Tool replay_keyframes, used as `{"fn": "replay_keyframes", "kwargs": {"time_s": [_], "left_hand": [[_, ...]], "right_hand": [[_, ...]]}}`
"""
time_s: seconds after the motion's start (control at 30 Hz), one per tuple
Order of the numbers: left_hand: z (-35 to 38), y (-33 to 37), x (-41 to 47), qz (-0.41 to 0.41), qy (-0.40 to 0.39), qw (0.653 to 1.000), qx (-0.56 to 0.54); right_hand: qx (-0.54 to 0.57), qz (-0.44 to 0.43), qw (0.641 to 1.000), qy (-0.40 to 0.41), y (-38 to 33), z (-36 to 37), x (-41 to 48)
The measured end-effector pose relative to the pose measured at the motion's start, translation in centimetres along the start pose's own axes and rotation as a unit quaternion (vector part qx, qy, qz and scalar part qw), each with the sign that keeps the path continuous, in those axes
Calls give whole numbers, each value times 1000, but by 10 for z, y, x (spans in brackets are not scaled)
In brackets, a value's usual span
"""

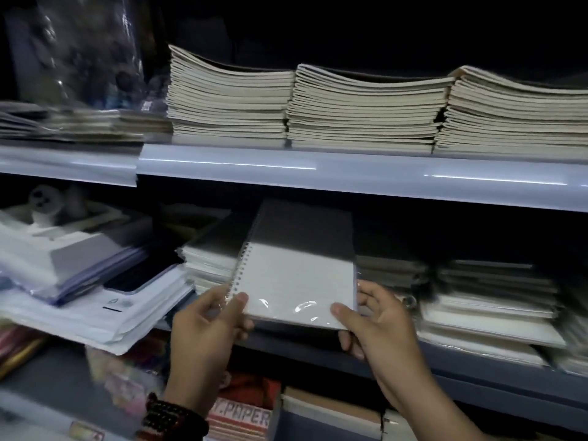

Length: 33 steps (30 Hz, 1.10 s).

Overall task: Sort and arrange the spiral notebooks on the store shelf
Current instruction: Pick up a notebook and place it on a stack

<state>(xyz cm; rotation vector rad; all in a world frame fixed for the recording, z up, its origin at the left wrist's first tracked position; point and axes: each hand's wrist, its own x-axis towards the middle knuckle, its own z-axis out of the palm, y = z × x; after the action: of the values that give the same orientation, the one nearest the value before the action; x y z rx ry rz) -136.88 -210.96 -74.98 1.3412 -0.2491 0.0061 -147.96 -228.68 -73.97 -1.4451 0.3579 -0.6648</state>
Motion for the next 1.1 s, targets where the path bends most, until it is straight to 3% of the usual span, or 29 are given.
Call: {"fn": "replay_keyframes", "kwargs": {"time_s": [0.2,0.47,0.8,0.97,1.1], "left_hand": [[-49,21,56,53,56,993,91],[-53,12,113,82,59,972,211],[-57,-3,187,-5,57,958,281],[-61,0,177,-16,29,959,282],[-62,11,139,46,113,955,270]], "right_hand": [[-19,34,997,-65,12,72,43],[-160,13,987,-5,35,109,88],[-343,-9,939,-28,41,130,120],[-286,-2,958,-16,45,120,118],[-244,-26,969,-2,49,104,98]]}}
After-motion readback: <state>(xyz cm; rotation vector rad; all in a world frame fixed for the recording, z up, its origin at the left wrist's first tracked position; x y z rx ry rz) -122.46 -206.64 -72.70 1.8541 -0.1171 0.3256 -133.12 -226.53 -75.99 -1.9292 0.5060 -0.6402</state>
